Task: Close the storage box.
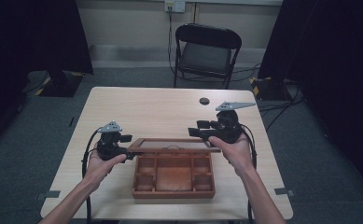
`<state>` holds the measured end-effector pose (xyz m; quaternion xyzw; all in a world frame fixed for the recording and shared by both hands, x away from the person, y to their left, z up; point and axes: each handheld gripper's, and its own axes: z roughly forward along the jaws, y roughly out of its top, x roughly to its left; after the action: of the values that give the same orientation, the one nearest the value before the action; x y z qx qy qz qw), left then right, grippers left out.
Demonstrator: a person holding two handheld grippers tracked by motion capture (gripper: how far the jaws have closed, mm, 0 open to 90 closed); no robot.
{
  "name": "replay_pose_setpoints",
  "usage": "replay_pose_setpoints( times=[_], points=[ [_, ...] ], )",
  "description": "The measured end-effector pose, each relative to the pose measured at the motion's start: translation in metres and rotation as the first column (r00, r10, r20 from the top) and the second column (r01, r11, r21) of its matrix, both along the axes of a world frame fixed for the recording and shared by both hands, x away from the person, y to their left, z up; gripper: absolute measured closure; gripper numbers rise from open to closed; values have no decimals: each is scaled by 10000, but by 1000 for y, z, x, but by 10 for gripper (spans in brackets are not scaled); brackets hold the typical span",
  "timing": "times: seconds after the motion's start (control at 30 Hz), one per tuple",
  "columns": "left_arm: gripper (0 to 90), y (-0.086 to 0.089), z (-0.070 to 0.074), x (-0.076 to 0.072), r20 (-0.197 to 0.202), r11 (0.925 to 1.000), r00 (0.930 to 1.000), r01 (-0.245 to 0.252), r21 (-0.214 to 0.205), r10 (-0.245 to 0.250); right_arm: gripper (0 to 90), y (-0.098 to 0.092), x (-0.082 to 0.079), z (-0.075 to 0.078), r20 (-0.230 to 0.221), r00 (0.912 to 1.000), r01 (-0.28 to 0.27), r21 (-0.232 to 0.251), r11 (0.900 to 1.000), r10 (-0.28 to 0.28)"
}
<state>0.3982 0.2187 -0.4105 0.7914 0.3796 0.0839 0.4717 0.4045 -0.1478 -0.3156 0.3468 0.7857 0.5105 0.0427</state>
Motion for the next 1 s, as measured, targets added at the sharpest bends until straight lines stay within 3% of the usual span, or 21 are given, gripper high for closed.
replay_pose_setpoints(
  times=[0.17, 0.3, 0.4, 0.73, 1.0],
  points=[
    [155, 0, -3, -3, 44, 10000, 10000, -30, 21, 30, 509, 18, -8, 1, -118, 9958, -909, -134, 9958, 907],
    [155, 0, -5, -3, -1, 10000, 10000, -20, 91, 20, 552, 28, -13, 1, -297, 9854, -1685, -350, 9851, 1675],
    [156, 0, -6, -4, -46, 10000, 10000, -17, 82, 18, 634, 35, -15, -2, -467, 9767, -2109, -336, 9769, 2093],
    [157, 2, -8, -4, -61, 9998, 10000, 18, 205, -16, 764, 50, -17, -12, -1069, 9486, -3051, -575, 9506, 2980],
    [159, 1, -11, -4, -123, 9996, 9999, -95, 259, 98, 756, 51, -13, -18, -1642, 9331, -3274, -197, 9447, 3200]
  ],
)
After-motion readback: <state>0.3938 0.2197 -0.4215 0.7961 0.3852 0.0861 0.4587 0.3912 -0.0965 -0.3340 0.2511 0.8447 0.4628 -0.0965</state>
